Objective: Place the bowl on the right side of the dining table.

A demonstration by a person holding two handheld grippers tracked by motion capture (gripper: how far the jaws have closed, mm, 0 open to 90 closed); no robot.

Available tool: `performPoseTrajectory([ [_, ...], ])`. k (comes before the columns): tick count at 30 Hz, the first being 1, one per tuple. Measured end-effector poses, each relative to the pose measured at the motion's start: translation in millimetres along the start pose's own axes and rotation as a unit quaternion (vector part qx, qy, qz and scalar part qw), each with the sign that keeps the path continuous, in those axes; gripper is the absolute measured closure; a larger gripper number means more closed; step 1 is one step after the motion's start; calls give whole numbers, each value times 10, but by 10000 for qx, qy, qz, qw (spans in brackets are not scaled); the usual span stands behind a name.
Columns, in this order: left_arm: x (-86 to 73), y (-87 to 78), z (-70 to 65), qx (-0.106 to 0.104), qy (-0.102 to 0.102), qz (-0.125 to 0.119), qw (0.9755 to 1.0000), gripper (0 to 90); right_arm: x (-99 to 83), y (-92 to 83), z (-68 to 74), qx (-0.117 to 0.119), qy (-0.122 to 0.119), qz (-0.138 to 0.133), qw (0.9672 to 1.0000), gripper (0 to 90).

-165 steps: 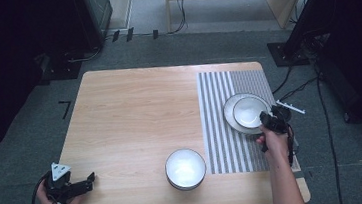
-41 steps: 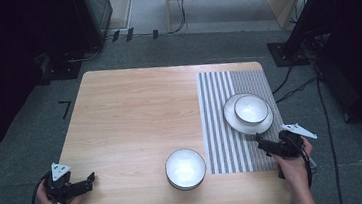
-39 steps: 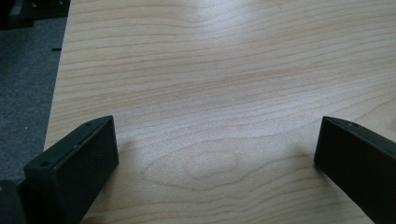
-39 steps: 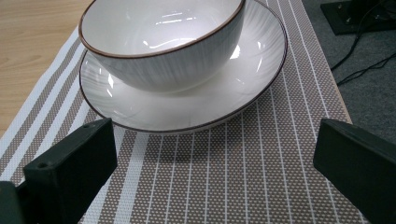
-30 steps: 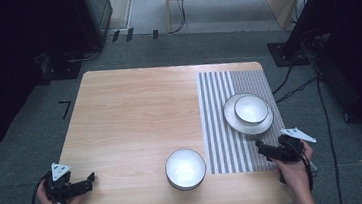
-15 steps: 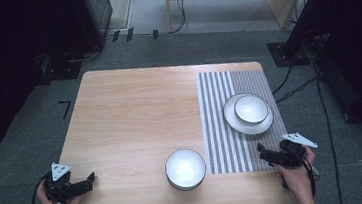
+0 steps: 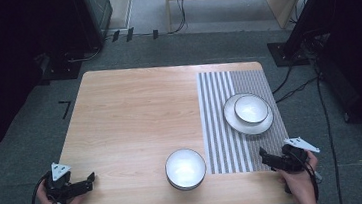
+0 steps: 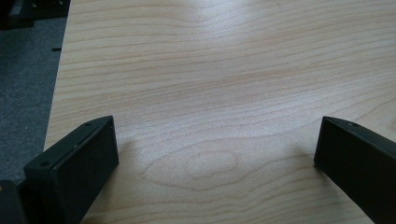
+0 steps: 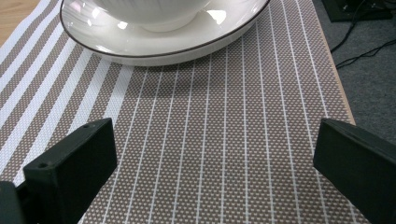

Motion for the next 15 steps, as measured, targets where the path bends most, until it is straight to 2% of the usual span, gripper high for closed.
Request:
performPoseTrajectory([
  [15, 0, 0, 0, 1, 0, 1, 10000, 0, -107, -65, -42, -58, -87, 21, 9999, 0],
])
Point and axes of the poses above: each handheld gripper's, and its own axes: y roughly forward along the jaws, x roughly out of its top, z roughly to its left, the point moved 3 cm from there along y, roughly forward along the jaws, and after that the axes turned 5 degrees about x, right-handed, at the moved point
